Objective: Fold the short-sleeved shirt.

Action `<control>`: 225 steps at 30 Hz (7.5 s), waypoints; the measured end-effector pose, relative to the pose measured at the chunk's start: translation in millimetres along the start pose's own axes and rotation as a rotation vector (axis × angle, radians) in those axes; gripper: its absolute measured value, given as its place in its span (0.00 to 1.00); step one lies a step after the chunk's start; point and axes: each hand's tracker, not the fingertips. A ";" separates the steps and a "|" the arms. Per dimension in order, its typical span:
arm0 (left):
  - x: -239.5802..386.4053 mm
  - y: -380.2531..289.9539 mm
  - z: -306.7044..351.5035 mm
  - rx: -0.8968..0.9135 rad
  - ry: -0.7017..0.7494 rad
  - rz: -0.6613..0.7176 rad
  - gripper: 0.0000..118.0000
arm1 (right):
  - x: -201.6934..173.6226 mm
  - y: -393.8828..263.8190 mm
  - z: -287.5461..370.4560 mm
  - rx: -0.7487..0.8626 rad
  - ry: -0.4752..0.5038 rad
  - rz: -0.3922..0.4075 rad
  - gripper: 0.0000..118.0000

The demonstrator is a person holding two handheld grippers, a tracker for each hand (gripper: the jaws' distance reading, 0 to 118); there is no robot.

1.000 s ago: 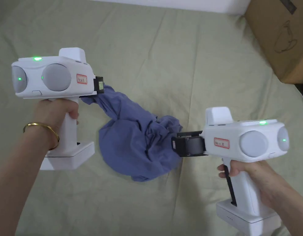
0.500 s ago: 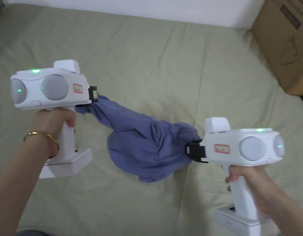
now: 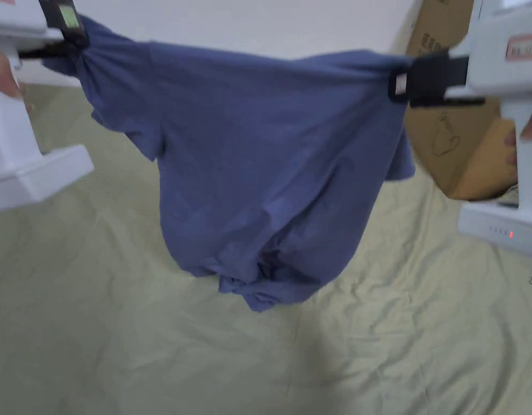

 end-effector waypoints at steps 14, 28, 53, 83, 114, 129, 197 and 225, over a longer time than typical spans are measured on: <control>75.2 137.7 -49.2 0.174 0.081 -0.178 0.00 | -9.6 144.9 -12.4 0.147 -0.289 0.150 0.04; 120.0 171.5 -186.8 0.261 0.128 -0.191 0.00 | 25.4 228.5 -117.2 0.247 -0.564 0.197 0.04; 23.6 -89.0 -193.0 -0.132 0.124 -0.121 0.00 | 28.5 -46.6 -168.2 -0.017 -0.390 0.037 0.04; -58.2 -355.4 66.9 -0.525 0.274 -0.032 0.33 | -48.7 -358.6 -11.8 -0.413 -0.151 -0.045 0.18; 50.5 -254.6 90.7 0.084 0.093 -0.351 0.00 | -45.0 -231.1 54.2 0.251 -0.315 -0.071 0.00; 15.3 -256.2 68.1 -0.267 0.170 -0.204 0.62 | -49.5 -234.8 47.5 0.223 -0.298 -0.062 0.00; -45.7 -356.0 37.9 -0.657 0.281 0.142 0.00 | -22.6 -136.7 -586.7 -0.755 -0.095 0.069 0.04; -6.8 -101.7 57.7 0.084 0.033 0.179 0.00 | 65.5 86.9 52.0 0.029 -0.225 -0.150 0.04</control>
